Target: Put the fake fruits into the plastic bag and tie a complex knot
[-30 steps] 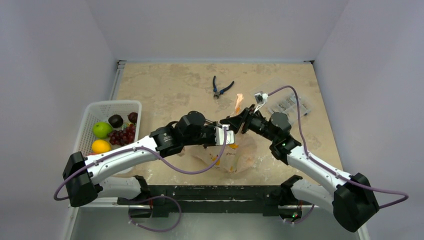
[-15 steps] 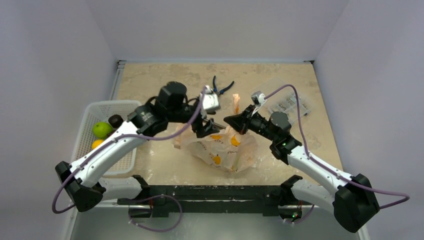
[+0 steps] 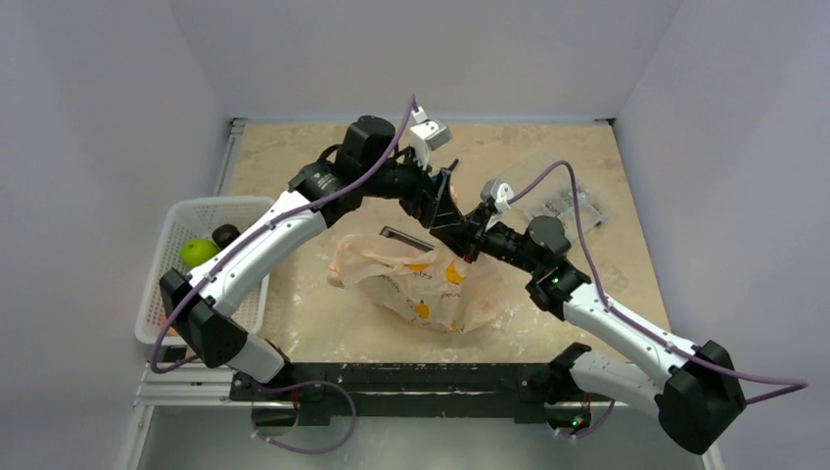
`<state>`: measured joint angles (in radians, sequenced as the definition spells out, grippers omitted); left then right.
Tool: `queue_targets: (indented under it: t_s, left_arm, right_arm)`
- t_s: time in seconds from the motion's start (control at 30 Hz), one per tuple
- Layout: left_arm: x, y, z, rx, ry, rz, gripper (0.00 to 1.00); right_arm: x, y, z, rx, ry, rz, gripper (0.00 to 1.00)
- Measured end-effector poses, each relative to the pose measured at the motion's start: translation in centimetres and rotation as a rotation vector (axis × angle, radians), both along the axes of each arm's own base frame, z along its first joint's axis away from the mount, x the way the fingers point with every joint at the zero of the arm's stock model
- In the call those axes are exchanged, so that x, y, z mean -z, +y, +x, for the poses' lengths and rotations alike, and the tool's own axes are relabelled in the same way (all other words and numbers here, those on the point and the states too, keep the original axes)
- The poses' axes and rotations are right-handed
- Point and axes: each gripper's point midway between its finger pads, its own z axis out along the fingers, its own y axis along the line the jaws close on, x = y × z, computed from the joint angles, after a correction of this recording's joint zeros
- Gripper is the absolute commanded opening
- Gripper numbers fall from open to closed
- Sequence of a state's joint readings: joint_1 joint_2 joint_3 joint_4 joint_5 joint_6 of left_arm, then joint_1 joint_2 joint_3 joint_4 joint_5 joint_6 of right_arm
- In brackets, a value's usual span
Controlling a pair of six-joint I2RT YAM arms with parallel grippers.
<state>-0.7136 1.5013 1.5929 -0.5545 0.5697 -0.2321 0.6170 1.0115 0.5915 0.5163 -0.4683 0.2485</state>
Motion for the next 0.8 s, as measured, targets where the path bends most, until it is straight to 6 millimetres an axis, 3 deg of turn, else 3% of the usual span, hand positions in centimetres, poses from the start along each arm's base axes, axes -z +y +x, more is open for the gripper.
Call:
queue_targets:
  t_s: [0.07,0.17,0.3,0.43,0.47,0.57,0.8]
  left_arm:
    - [0.5,-0.4,0.7,-0.036,0.039,-0.002,0.57]
    - [0.0,-0.6,0.9,-0.060,0.067,-0.031,0.00]
    - [-1.3,-1.2,0.5,-0.022,0.069,-0.087,0.00]
    - [-2.4,-0.6,0.6,-0.017,0.068,-0.130,0.00]
    - [-2.7,-0.3,0.5,-0.018,0.065,-0.135,0.00]
    - [-3.3,0.2,0.2,-0.015,0.060,-0.145,0.00]
    - [-3.1,0.7,0.2,-0.010,0.061,-0.134,0.00]
  right_arm:
    - [-0.3,0.2,-0.3,-0.011,-0.022,-0.005,0.05]
    - [-0.4,0.5,-0.6,-0.023,-0.048,-0.015,0.09]
    - [-0.4,0.5,-0.4,-0.014,-0.049,-0.016,0.20]
    - [0.2,0.2,-0.1,0.014,-0.025,-0.010,0.22]
    - [0.5,0.2,-0.1,0.018,-0.019,-0.009,0.21]
    - [1.2,0.2,0.2,0.033,0.001,-0.001,0.00]
    - [1.5,0.6,0.5,0.027,0.012,0.007,0.00]
